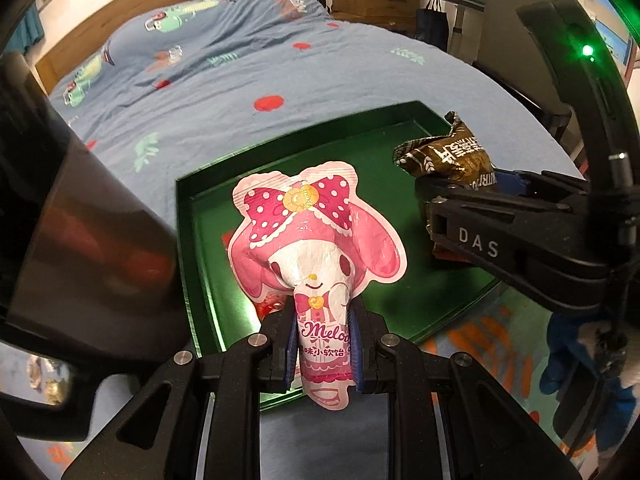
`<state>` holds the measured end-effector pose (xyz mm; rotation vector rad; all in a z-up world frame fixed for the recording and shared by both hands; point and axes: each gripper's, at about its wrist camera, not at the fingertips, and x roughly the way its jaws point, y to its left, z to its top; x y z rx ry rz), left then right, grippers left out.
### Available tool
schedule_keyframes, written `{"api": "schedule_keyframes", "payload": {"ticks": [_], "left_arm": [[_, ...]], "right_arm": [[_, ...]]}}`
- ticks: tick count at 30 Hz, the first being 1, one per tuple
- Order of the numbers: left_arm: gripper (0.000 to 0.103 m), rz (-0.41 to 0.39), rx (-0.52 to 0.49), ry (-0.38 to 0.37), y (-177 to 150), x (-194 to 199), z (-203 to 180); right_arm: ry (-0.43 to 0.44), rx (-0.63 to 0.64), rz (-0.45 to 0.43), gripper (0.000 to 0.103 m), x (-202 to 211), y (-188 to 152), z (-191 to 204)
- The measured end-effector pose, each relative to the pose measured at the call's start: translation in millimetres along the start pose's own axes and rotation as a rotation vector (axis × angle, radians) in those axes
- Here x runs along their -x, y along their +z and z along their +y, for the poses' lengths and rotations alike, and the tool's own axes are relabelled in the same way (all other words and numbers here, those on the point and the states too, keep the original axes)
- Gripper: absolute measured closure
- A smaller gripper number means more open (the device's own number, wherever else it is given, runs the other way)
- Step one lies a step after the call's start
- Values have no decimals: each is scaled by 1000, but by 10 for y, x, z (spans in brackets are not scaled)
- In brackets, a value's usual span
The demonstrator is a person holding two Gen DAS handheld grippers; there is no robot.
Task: Organize snacks
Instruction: 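Lower the pink bag with the left gripper while the right lowers the brown bag into the tray, then open both grippers to release the bags into the green tray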
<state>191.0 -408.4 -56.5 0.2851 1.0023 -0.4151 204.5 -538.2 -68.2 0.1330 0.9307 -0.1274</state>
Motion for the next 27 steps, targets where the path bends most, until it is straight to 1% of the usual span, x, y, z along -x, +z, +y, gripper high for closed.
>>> {"api": "schedule_keyframes", "payload": {"ticks": [6,10,14,24,27], "left_arm": [[85,26,8,-20,-38,-152,-20],[85,46,-4,-12,-38,-270,-58],[84,44,-16,8,-21,-339,-84],[82,56,4,14,-30,-329,-93],[79,60,11,6,-21,-320,-79]], "right_arm": [[-7,-3,20,0,-158,-49,-27],[-12,1,34,0,-242,-78,-14],[-21,24,29,0,-271,-82,17],[-44,54,26,0,-305,-53,80],[-41,56,31,0,-302,-52,85]]}}
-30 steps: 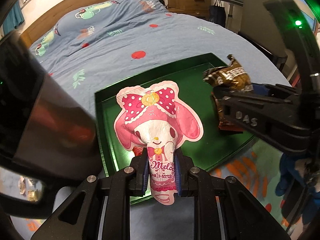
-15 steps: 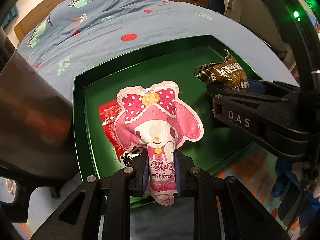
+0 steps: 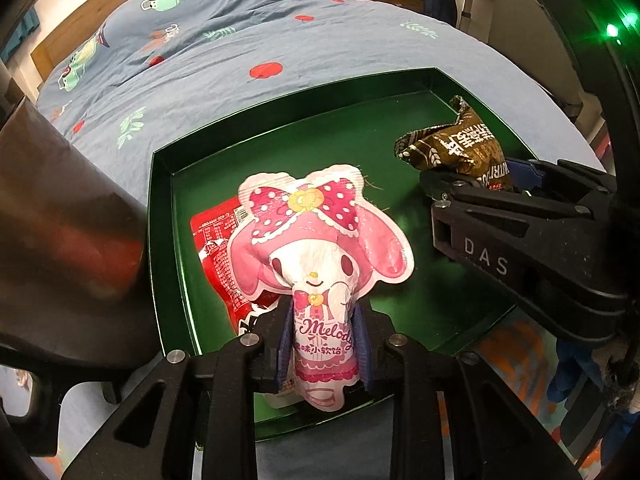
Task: Organize snacks
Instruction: 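Open both grippers to release the bags into the green tray, then move both open grippers back toward the remaining snacks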
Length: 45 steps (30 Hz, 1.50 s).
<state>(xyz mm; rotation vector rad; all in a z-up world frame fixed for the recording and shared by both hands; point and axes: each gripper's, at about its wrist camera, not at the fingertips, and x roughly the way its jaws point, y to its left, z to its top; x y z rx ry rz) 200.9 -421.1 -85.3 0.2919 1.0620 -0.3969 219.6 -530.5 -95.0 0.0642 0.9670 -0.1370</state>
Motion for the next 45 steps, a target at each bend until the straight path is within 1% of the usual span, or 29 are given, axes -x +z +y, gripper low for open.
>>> {"api": "schedule_keyframes", "payload": {"ticks": [1,3,7,9,12,15,17,20,23,28,35,40,41,42,44,45], "left_arm": [[78,0,-2,2,1,5,0],[71,3,-4,8,-2,12,-2],[68,8,-6,14,-5,25,20],[62,8,0,18,4,44,35],[59,8,8,15,22,83,57],[52,-5,6,22,34,154,65],[51,-10,6,18,39,208,69],[47,-28,0,20,41,288,83],[46,-34,10,15,18,375,98],[44,-41,1,19,-55,501,104],[43,-37,18,18,-228,667,144],[43,-34,7,16,-380,768,158],[41,-35,6,16,-415,794,166],[35,-37,10,15,-463,826,182],[30,-38,22,7,-535,864,218],[30,-37,29,3,-585,890,248]], "right_arm": [[0,1,2,0,3,0,-3],[0,1,4,0,17,-5,-5],[-10,1,3,0,60,-5,-3],[-12,1,2,0,83,5,-12],[-3,-3,-2,0,131,26,-28],[-3,6,-3,0,184,40,-13],[1,0,-12,0,239,55,-12],[3,1,-27,0,339,77,-1],[3,-9,-38,0,455,76,-8],[-11,-33,-53,0,629,37,-61],[-32,-72,-71,0,909,-62,-166],[-43,-66,-69,0,1039,-182,-132],[-43,-68,-67,0,1058,-220,-126],[-40,-74,-65,0,1071,-248,-127],[-25,-108,-61,0,1115,-333,-146],[-20,-119,-62,0,1139,-367,-147]]}}
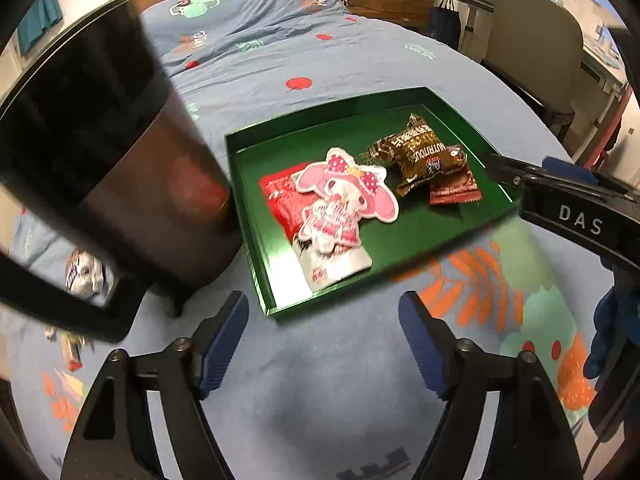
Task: Organize snacks
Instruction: 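Move both open grippers back toward the remaining snacks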
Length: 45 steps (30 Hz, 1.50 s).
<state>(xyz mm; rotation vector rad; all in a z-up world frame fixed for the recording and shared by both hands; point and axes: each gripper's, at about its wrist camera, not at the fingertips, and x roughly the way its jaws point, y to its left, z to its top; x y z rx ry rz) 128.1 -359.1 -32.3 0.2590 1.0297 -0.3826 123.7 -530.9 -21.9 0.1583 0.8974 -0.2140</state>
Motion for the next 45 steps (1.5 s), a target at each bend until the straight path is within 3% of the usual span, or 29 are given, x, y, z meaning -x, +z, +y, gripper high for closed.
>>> {"api": "schedule_keyframes", "payload": {"ticks": [14,29,45], "left_arm": [[29,4,36,71,-637,147,461],[29,8,168,161,-1253,324,1251],[29,-35,233,218,-1728,675,1838]], "right_arm": [[-4,-60,12,0,295,-614,54],[-16,-91,9,0,587,-1065,307],[39,-10,-27,0,993,-1254,875]]}}
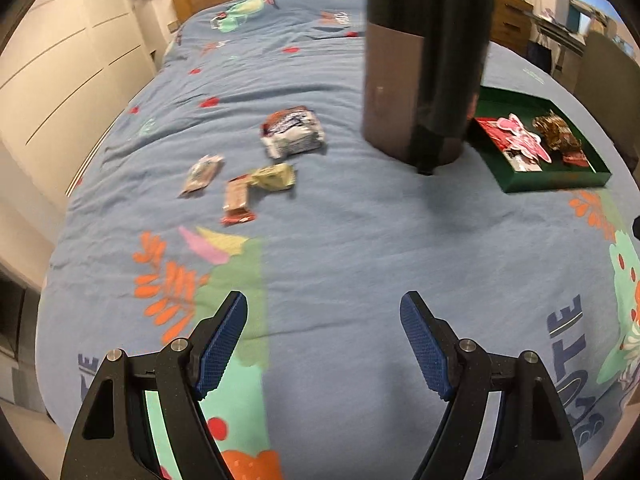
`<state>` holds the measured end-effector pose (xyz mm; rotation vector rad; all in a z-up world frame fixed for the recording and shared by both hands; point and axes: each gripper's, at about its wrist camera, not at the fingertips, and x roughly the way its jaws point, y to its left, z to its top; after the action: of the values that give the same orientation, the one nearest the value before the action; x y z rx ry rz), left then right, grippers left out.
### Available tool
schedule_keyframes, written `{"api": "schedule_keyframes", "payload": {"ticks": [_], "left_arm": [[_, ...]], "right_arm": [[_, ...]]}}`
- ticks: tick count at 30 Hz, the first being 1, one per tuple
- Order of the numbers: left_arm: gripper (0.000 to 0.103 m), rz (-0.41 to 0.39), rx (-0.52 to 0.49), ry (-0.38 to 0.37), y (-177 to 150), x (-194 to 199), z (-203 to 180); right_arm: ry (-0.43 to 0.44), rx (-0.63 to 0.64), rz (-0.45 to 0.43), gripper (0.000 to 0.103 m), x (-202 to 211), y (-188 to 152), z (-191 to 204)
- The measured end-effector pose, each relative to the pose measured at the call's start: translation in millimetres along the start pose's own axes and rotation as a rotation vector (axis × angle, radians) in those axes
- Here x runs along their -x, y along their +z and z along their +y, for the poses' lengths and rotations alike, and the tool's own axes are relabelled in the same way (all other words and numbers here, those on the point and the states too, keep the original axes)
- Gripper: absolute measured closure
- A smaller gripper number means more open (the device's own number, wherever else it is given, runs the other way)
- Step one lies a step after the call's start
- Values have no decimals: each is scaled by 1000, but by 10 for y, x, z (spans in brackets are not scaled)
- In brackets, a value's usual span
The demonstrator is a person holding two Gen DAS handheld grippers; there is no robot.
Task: Organize snacks
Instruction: 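Move both open grippers back toward the remaining snacks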
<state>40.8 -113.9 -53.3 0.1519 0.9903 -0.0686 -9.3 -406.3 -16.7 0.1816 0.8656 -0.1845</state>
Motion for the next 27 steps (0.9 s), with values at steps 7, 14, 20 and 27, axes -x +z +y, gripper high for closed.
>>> {"api": "schedule_keyframes", "payload": {"ticks": [7,14,20,27], "left_arm": [[29,-23,75,30,-105,107,478],[29,-36,170,64,-262,252,959],[29,-40,209,95,-396,338,1214],[29,-36,217,118,-460,282,1395]], "right_arm": [[69,126,-29,0,184,-105,536],[117,246,-26,0,304,-252,1007],[161,341,-16,0,350,-349,1317],[222,499,2,0,305,-427,1737]]}}
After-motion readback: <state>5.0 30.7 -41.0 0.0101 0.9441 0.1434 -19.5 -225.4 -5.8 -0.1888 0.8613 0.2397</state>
